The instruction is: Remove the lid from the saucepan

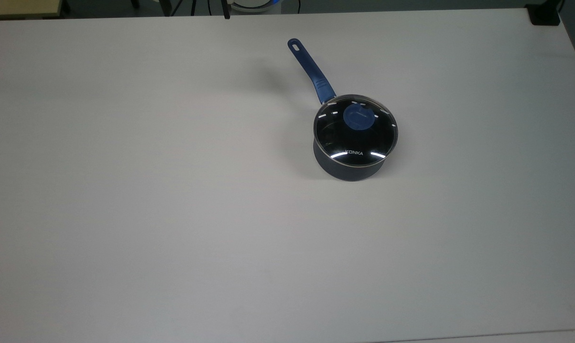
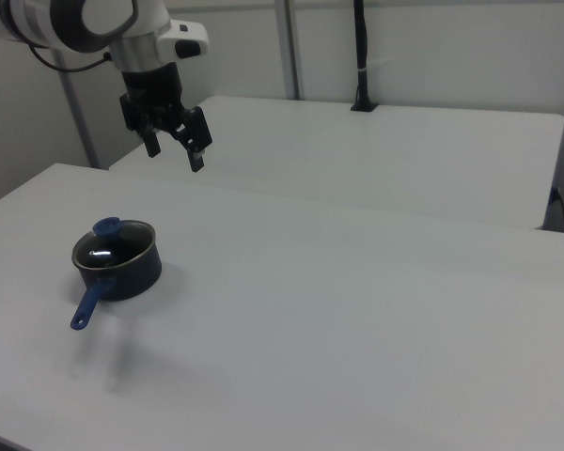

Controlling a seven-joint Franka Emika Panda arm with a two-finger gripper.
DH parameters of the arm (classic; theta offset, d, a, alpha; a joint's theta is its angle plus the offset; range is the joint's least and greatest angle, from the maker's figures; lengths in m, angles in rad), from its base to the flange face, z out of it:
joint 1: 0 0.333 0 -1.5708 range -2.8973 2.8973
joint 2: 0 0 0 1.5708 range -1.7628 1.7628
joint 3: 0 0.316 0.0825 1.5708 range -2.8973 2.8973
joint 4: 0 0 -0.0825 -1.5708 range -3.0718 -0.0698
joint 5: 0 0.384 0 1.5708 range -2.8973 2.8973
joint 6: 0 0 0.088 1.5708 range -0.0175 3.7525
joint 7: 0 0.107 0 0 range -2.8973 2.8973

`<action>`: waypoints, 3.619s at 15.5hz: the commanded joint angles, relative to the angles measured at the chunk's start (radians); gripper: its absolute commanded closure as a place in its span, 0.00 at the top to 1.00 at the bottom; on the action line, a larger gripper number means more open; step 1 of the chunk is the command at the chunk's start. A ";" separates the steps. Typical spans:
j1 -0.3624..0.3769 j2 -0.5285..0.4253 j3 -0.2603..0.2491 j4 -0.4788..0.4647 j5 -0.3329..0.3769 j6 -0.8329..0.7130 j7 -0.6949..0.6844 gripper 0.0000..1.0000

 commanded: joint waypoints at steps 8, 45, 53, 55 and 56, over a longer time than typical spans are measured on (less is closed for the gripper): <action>0.005 -0.017 -0.005 -0.004 0.017 -0.020 0.009 1.00; 0.328 0.242 0.073 -0.012 -0.021 0.198 0.519 1.00; 0.396 0.385 0.073 0.002 -0.078 0.310 0.661 1.00; 0.396 0.402 0.075 0.004 -0.088 0.314 0.677 1.00; 0.398 0.407 0.081 0.005 -0.091 0.313 0.681 1.00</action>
